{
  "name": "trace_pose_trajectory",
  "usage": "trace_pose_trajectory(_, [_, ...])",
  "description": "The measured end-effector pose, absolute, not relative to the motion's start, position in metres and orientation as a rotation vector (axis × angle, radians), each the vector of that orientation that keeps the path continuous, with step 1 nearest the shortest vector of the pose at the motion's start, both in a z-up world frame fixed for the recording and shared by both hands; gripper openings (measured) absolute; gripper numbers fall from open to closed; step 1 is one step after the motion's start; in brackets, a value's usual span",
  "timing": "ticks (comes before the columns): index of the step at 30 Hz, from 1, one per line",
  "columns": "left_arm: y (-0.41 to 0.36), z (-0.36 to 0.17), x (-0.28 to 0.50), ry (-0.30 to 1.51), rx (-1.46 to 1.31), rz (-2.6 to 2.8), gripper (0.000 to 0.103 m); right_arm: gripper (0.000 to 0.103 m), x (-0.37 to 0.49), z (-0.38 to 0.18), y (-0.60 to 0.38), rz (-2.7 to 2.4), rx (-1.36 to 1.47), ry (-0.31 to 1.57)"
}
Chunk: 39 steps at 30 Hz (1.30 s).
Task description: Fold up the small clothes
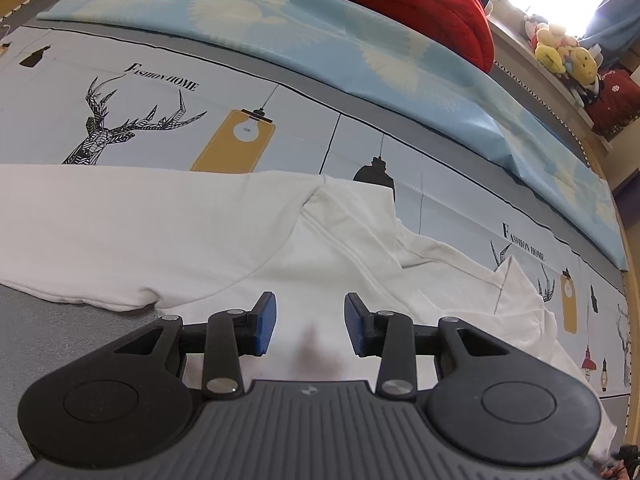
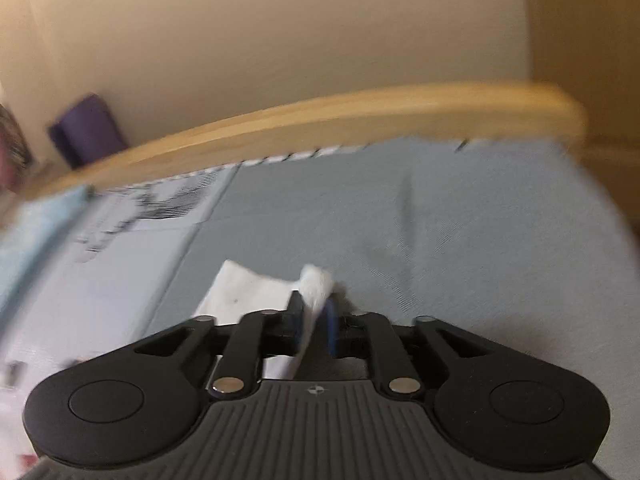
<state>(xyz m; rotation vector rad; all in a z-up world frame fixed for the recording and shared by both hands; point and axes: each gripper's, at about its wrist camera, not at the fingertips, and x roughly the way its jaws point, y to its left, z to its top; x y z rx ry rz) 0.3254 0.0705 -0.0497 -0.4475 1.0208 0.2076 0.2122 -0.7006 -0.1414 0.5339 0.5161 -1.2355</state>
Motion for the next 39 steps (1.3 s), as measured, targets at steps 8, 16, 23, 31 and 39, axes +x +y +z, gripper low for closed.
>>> trace_pose_trajectory(8, [0.076, -0.051, 0.325, 1.021, -0.457, 0.208, 0.042, 0.022, 0.224, -0.151, -0.701, -1.092, 0.590, 0.621])
trace_pose_trajectory(16, [0.118, -0.073, 0.333, 0.952, -0.473, 0.261, 0.042, 0.024, 0.276, -0.091, -0.604, -0.898, 0.361, 0.507])
trace_pose_trajectory(23, [0.137, -0.103, 0.347, 0.876, -0.443, 0.243, 0.041, 0.024, 0.343, -0.073, -0.429, -0.149, 0.290, 0.612])
trace_pose_trajectory(31, [0.116, -0.123, 0.374, 0.814, -0.334, 0.096, 0.041, 0.025, 0.384, -0.121, -0.296, 0.067, 0.076, 0.815])
trace_pose_trajectory(39, [0.110, -0.152, 0.401, 0.818, -0.229, 0.094, 0.002, 0.007, 0.404, -0.145, -0.286, 0.026, 0.062, 0.798])
